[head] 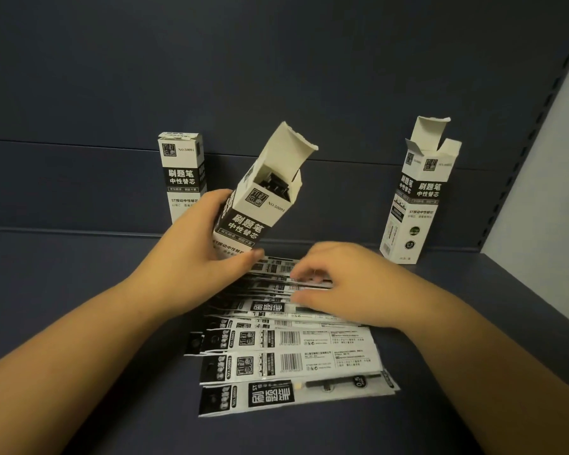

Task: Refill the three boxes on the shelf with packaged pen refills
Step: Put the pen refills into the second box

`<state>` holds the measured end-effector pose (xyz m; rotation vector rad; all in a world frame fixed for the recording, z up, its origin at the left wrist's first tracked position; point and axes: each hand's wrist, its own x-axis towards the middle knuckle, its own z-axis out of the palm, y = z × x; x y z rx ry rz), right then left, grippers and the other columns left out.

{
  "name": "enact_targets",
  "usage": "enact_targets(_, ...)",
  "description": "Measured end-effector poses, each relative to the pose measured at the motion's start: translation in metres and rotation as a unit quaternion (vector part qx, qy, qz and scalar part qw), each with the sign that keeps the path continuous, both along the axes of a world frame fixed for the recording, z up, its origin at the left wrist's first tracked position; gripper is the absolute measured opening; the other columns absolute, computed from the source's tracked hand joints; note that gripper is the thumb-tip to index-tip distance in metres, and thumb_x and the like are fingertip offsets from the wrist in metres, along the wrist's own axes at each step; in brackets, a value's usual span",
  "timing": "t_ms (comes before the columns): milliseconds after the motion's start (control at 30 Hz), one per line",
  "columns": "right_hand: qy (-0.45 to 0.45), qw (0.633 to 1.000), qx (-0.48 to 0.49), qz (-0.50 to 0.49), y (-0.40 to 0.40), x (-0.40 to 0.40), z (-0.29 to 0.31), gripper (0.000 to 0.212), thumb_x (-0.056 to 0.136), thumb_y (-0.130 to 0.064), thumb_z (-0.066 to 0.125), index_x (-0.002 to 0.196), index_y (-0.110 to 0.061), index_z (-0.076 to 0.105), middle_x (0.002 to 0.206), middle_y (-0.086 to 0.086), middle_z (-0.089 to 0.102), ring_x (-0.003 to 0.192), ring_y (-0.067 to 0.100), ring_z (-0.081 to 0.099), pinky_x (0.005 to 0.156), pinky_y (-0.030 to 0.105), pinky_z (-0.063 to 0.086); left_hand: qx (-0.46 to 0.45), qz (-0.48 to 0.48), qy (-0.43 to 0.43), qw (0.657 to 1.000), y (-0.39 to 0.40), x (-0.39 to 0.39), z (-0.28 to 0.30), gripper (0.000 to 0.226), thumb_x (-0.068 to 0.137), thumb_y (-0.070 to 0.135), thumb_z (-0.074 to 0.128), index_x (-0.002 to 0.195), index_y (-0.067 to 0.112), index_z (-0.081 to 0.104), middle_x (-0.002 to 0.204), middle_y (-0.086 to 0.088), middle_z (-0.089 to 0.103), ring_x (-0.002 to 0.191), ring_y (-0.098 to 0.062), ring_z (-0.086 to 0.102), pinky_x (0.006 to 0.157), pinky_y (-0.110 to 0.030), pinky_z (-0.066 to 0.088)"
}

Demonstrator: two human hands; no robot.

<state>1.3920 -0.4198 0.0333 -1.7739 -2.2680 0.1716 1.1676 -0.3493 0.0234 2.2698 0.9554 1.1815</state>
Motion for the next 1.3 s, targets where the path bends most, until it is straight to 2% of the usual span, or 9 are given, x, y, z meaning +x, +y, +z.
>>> enact_targets(300,-0.018,0.999,-0.013,0.025,0.002,-0.002,-0.005,0.025,0.093,-0.046,0.065,0.116,-0.038,0.070,0.106,-0.018,0.054,0.099,-0.002,0.053,0.089,0.021,0.045,0.003,0.001,0.011,1.000,0.000,0.000,0.002,0.066,0.078,0.039,0.080,0.127,0.051,0.037,0.115,0.025,0.060,0.079,0.010,0.064,0.056,-0.016,0.049)
enact_targets(400,-0.017,1.000,-0.016,0.014,0.003,-0.001,-0.008,0.027,0.093,-0.049,0.064,0.117,-0.037,0.070,0.103,-0.018,0.052,0.096,-0.002,0.052,0.088,0.021,0.044,0.000,0.004,0.007,1.000,0.000,0.000,0.002,0.065,0.078,0.037,0.080,0.126,0.050,0.038,0.114,0.026,0.059,0.086,0.011,0.063,0.062,-0.016,0.052)
enact_targets(500,-0.024,0.999,-0.033,0.014,0.005,-0.001,-0.011,0.036,0.095,-0.050,0.062,0.127,-0.034,0.067,0.106,-0.017,0.051,0.099,-0.002,0.049,0.092,0.021,0.042,-0.007,0.003,0.006,1.000,0.000,-0.001,0.002,0.064,0.078,0.036,0.080,0.127,0.048,0.040,0.111,0.024,0.061,0.082,0.010,0.063,0.059,-0.016,0.050)
enact_targets(633,-0.032,0.999,-0.036,0.023,0.005,-0.003,-0.009,0.032,0.099,-0.044,0.058,0.127,-0.032,0.068,0.106,-0.015,0.053,0.099,0.000,0.050,0.090,0.021,0.042,-0.009,0.001,0.011,1.000,0.000,0.000,0.002,0.065,0.077,0.038,0.080,0.128,0.047,0.041,0.112,0.025,0.060,0.088,0.010,0.063,0.064,-0.016,0.051)
enact_targets(800,-0.055,0.998,-0.006,0.023,0.003,-0.001,-0.006,0.026,0.103,-0.032,0.051,0.117,-0.032,0.073,0.103,-0.014,0.059,0.096,0.003,0.056,0.090,0.034,0.051,-0.012,0.004,0.009,1.000,-0.001,0.000,0.003,0.064,0.077,0.036,0.081,0.125,0.048,0.040,0.111,0.027,0.060,0.098,0.012,0.060,0.074,-0.013,0.050)
enact_targets(933,-0.046,0.999,0.005,0.020,0.003,-0.001,-0.008,0.027,0.095,-0.026,0.057,0.116,-0.034,0.073,0.097,-0.019,0.057,0.082,-0.003,0.053,0.084,0.028,0.053,-0.008,0.002,0.012,1.000,-0.001,0.000,0.003,0.065,0.077,0.035,0.081,0.127,0.047,0.041,0.112,0.026,0.060,0.098,0.010,0.061,0.072,-0.016,0.052)
enact_targets(1033,-0.038,0.999,0.004,0.020,0.004,-0.001,-0.009,0.025,0.096,-0.029,0.060,0.116,-0.034,0.074,0.094,-0.020,0.055,0.080,-0.005,0.051,0.082,0.022,0.050,-0.005,0.001,0.013,1.000,-0.001,0.000,0.002,0.065,0.078,0.034,0.081,0.127,0.047,0.041,0.111,0.025,0.060,0.093,0.010,0.062,0.066,-0.016,0.052)
enact_targets(1133,-0.050,0.998,0.021,0.022,0.003,-0.002,-0.009,0.021,0.096,-0.029,0.060,0.110,-0.032,0.076,0.087,-0.021,0.052,0.077,-0.004,0.051,0.072,0.013,0.042,-0.011,0.000,0.015,1.000,0.000,-0.001,0.001,0.064,0.079,0.035,0.081,0.128,0.046,0.042,0.112,0.023,0.062,0.082,0.009,0.064,0.061,-0.016,0.050)
enact_targets(1300,-0.070,0.997,0.031,0.011,-0.001,-0.005,-0.006,0.018,0.094,-0.028,0.060,0.104,-0.033,0.074,0.092,-0.019,0.059,0.078,0.000,0.057,0.072,0.017,0.049,-0.011,0.000,0.012,1.000,0.000,-0.002,0.001,0.066,0.077,0.036,0.081,0.128,0.047,0.041,0.113,0.026,0.062,0.098,0.010,0.062,0.077,-0.018,0.053)
